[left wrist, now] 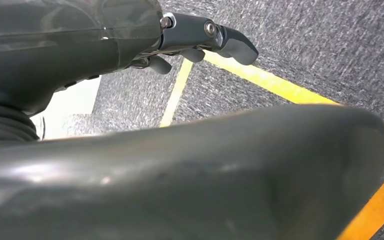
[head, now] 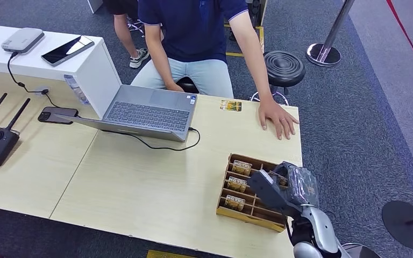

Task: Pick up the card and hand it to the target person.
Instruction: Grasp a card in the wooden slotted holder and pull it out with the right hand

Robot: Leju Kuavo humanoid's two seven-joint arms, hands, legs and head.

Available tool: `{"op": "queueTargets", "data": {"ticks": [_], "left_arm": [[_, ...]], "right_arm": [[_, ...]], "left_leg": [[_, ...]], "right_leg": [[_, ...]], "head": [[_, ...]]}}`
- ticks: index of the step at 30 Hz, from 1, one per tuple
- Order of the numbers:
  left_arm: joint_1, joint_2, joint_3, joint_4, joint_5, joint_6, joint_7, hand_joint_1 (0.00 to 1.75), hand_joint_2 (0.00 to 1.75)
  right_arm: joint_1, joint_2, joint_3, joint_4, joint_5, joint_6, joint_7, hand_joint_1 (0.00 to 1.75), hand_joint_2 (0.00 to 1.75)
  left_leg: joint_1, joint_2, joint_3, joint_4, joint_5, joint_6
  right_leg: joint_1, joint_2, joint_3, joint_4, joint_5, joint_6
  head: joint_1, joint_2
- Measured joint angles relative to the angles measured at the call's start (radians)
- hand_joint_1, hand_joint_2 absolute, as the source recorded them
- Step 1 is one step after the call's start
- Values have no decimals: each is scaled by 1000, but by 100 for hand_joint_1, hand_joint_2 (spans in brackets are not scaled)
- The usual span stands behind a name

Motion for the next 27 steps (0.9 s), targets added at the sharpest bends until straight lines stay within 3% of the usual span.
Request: {"op": "queueTargets", "data": {"ticks": [8,16,20,27], "left_arm": [[0,0,-1,0,10,-3,-2,0,0],[0,0,-10,0,16,-13,-3,0,0],[-1,0,-21,0,6,-20,-4,0,0],[-5,0,-45,0,-21,-27,-3,0,0]], "right_arm": [[7,4,-11,-79,-275,-123,-186,131,175],[-5,14,-44,-187,-576,-153,-336,131,175],[-40,16,-48,-189,-566,-154,-331,131,175],[-138,27,-43,-120,-337,-188,-252,131,175]], "left_leg": [[0,0,0,0,0,0],[0,0,0,0,0,0],[0,0,0,0,0,0],[0,0,-1,0,0,0]], "right_leg": [[0,0,0,0,0,0],[0,0,0,0,0,0],[0,0,0,0,0,0],[0,0,0,0,0,0]], "head": [[0,0],[0,0],[0,0],[0,0]]}}
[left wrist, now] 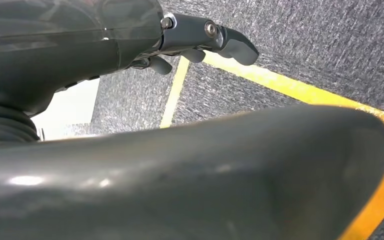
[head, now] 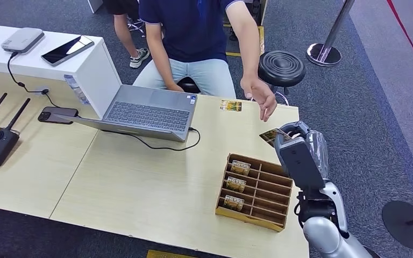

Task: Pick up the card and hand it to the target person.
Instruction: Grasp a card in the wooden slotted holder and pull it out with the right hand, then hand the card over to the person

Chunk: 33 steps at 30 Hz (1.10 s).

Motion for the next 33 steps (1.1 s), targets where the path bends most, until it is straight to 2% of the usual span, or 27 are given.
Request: {"op": "queueTargets", "data": {"ticks": [9,16,21,25,33], "left_arm": [[-2,0,-44,0,-32,-4,10,0,0],[-10,0,-71,0,-39,-4,21,0,0],[-13,0,-84,0,-51,-4,28,0,0],[-14,0,-98,0,-59,-4,20,0,0],[-17,0,-122,0,-68,-3,3,0,0]], "right_arm": [[-92,25,7,172,303,-97,34,131,175],[-124,41,13,269,409,-117,30,131,175],[-136,49,16,310,436,-121,27,131,175],[-141,54,21,335,436,-122,28,0,175],[-140,55,26,361,436,-121,31,0,175]], "left_leg": [[0,0,0,0,0,0],[0,0,0,0,0,0],[0,0,0,0,0,0],[0,0,0,0,0,0],[0,0,0,0,0,0]], "right_leg": [[0,0,0,0,0,0],[0,0,0,0,0,0],[0,0,0,0,0,0],[0,0,0,0,0,0],[0,0,0,0,0,0]], "head": [[0,0],[0,0],[0,0],[0,0],[0,0]]}}
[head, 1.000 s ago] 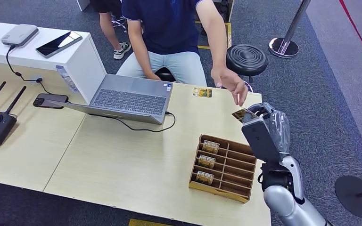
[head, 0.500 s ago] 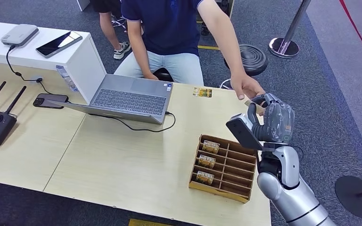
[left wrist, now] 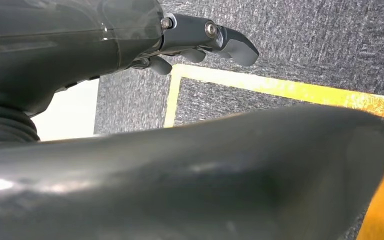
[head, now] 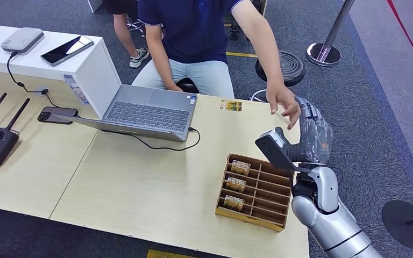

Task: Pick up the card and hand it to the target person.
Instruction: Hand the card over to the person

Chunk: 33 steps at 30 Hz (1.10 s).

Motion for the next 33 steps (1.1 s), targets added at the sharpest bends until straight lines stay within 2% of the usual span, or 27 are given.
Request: {"op": "queueTargets", "data": {"ticks": [14,16,19,23,25,30,33], "left_arm": [[1,0,-2,0,19,0,11,0,0],[2,0,-2,0,22,1,10,0,0],[5,0,-2,0,41,5,9,0,0],[6,0,-2,0,73,15,12,0,0],[6,0,-2,0,85,18,12,0,0],[9,0,-2,0,113,26,7,0,0],[10,0,-1,0,131,31,3,0,0]], "right_arm": [[9,0,-1,5,1,-2,10,0,175],[18,0,-4,-1,-34,-13,3,0,175],[44,3,-17,-30,-201,-30,-48,0,175],[104,16,-37,-114,-578,-17,-164,0,175],[136,19,-46,-165,-720,3,-210,0,175],[216,17,-75,-305,-947,61,-287,0,175],[261,7,-93,-380,-1007,84,-308,0,175]], "left_leg": [[0,0,0,0,0,0],[0,0,0,0,0,0],[0,0,0,0,0,0],[0,0,0,0,0,0],[0,0,0,0,0,0],[0,0,1,0,0,0],[0,0,1,0,0,0]], "right_leg": [[0,0,0,0,0,0],[0,0,0,0,0,0],[0,0,0,0,0,0],[0,0,0,0,0,0],[0,0,0,0,0,0],[0,0,0,0,0,0],[0,1,0,0,0,0]], "head": [[0,0],[0,0],[0,0],[0,0],[0,0],[0,0],[0,0]]}}
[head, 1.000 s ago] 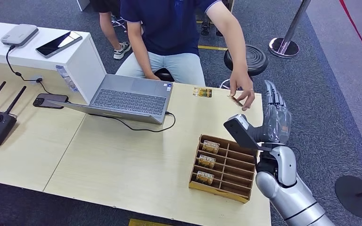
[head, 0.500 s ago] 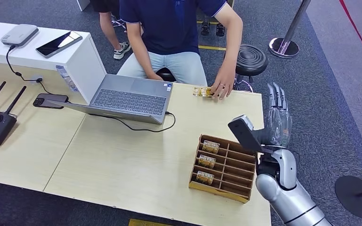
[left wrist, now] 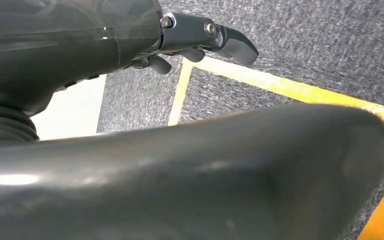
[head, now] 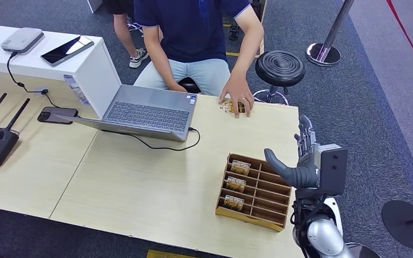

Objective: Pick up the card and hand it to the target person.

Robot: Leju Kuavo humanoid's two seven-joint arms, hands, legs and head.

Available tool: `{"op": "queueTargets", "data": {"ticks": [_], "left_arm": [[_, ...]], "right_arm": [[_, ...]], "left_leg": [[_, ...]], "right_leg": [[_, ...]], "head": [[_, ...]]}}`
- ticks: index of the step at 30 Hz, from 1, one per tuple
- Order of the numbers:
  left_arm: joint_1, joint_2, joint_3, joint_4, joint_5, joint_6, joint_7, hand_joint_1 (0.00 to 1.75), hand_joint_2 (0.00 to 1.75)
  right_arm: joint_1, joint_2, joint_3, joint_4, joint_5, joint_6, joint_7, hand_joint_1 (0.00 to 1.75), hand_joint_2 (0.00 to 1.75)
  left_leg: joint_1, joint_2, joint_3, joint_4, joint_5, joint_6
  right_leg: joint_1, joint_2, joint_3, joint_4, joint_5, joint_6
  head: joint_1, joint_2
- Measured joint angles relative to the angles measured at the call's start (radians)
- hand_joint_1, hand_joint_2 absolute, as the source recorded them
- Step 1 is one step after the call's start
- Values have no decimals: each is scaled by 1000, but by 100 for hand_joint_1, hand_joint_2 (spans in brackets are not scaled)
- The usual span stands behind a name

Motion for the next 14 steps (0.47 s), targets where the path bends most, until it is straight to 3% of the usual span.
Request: {"op": "queueTargets", "data": {"ticks": [7,14], "left_arm": [[1,0,3,0,35,5,-10,0,0],[1,0,9,0,51,7,-18,0,0]], "right_arm": [[106,-40,-20,-129,-50,70,11,0,175],[169,-53,-20,-163,-74,85,-9,0,175]], "left_leg": [[0,0,0,0,0,0],[0,0,0,0,0,0]], "right_leg": [[0,0,0,0,0,0],[0,0,0,0,0,0]], "head": [[0,0],[0,0]]}}
